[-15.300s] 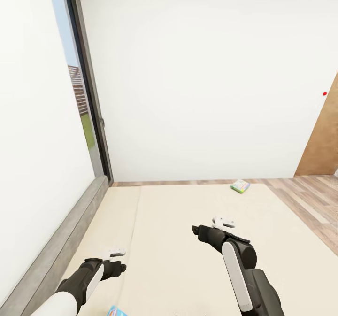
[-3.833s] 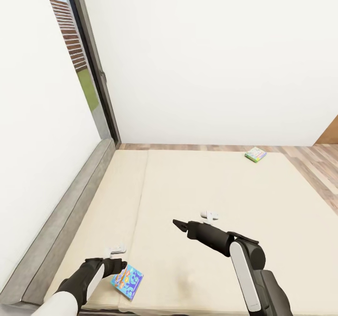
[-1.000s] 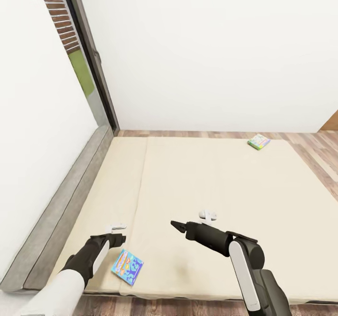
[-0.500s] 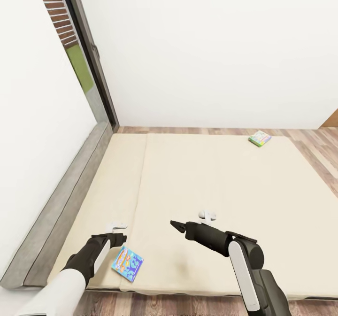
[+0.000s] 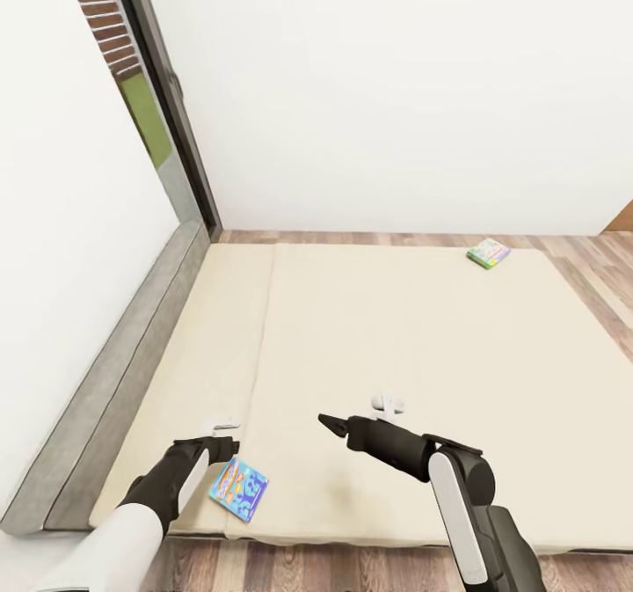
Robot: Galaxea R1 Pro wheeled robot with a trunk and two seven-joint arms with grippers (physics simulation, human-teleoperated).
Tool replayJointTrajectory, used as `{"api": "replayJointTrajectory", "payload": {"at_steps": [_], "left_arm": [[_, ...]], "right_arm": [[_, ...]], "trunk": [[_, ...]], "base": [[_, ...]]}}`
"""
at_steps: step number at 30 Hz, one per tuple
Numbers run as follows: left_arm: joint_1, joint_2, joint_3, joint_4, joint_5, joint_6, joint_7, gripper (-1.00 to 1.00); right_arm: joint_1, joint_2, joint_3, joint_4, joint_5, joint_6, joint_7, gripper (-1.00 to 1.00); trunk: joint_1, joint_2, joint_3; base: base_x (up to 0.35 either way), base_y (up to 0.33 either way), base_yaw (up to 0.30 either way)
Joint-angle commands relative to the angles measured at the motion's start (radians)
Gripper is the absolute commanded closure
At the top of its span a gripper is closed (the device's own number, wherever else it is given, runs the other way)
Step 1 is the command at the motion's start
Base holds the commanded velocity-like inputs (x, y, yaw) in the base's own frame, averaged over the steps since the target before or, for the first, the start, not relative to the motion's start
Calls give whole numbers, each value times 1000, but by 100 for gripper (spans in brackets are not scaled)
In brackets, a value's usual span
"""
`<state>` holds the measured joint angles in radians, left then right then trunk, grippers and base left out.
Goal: Put all the toys in the child's room - the three board games (two on the bed and one on the table), the two jigsaw puzzles on the table, and the tennis ball on the table - inside the toy box on the table in the child's room.
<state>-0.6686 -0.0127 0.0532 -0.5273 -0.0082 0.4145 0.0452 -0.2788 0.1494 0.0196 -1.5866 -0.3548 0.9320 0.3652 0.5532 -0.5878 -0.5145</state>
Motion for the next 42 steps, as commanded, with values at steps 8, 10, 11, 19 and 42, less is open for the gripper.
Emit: {"api": "replayJointTrajectory", "payload": {"at_steps": [8, 10, 11, 19, 42], "left_arm": [[0, -4, 5, -2, 0, 4, 0, -100], [0, -4, 5, -2, 0, 4, 0, -100], [0, -4, 5, -2, 0, 4, 0, -100], [0, -4, 4, -2, 1, 3, -1, -100], [0, -4, 4, -2, 1, 3, -1, -100]], "right_arm": [[3, -5, -3, -1, 5, 3, 250, -100], [4, -6, -7, -1, 7, -1, 330, -100], [4, -6, -9, -1, 7, -5, 361, -100], [7, -7, -29, -2, 8, -16, 412, -100], [6, -5, -35, -1, 19, -18, 408, -100]], "trunk": [[0, -1, -14], [0, -1, -18], [0, -1, -19], [0, -1, -25], [0, -1, -25]], "base": [[0, 0, 0], [0, 0, 0], [0, 0, 0], [0, 0, 0], [0, 0, 0]]}}
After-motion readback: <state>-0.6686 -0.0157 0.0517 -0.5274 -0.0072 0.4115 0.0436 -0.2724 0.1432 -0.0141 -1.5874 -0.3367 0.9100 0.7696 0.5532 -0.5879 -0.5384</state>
